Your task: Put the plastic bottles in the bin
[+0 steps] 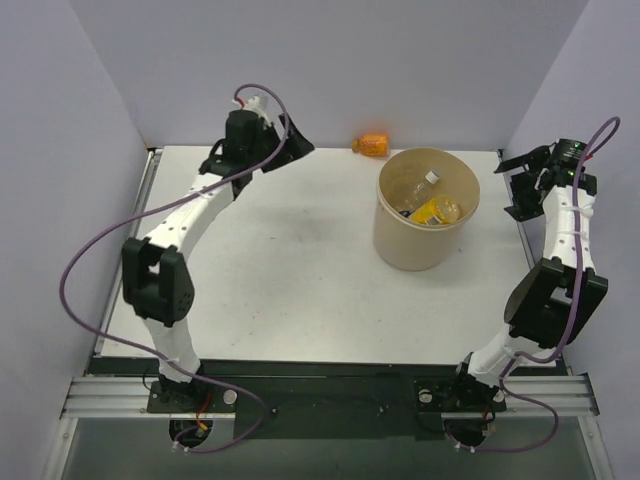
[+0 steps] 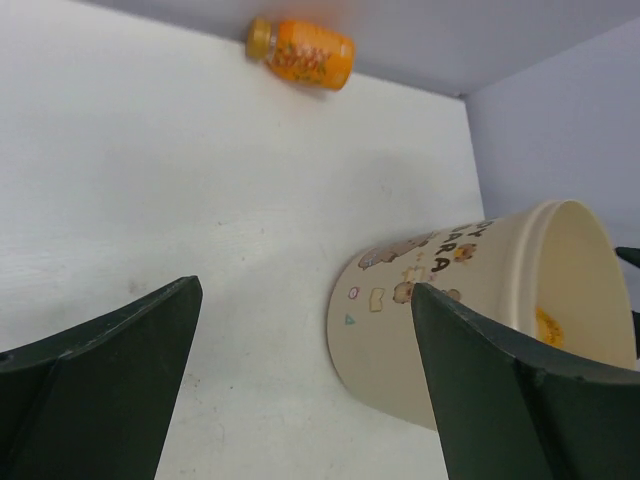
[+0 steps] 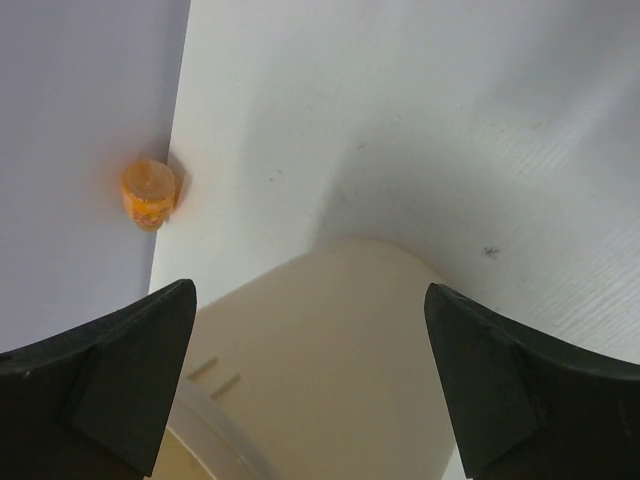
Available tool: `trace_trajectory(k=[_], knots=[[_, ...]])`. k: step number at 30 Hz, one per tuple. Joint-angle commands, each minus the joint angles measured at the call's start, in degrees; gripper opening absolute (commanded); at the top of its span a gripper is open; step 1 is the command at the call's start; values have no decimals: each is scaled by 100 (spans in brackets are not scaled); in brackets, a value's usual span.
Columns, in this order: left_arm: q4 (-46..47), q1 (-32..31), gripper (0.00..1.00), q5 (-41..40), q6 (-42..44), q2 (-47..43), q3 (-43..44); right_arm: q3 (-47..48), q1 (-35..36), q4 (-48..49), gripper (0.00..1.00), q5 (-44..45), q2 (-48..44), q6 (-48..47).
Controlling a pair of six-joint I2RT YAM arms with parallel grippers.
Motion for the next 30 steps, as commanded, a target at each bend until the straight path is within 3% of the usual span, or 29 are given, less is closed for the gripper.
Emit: trace_trajectory(k=[1,5,11,17,21,25,30], knots=[[125,275,97,-333,609,-1209,-514,-139,225,328,91,-818,266,586],[-412,512,97,-500,996,-1675,-567,-797,683,784,92,-1301,223,1060],[-869,785,97,-833,1296,-2404,-892,-1791,1482,1875,92,-2066,56,2553],[-1133,1092,97,-983,1392,-3098,-1296,-1557,2792,2315,92,-2181,424,3371],[-1352,1216,97,-1054,1524,-3388,-1420,-863,3135,2044,92,-2103,952,2944],[-1607,1409,97,-1142,1726,-3617,-1490,69,2873,867,92,-796,1180,1705],[-1669,1760,97,-1011,1779,-3627,-1552,964,2617,777,92,-143,1768,1456]])
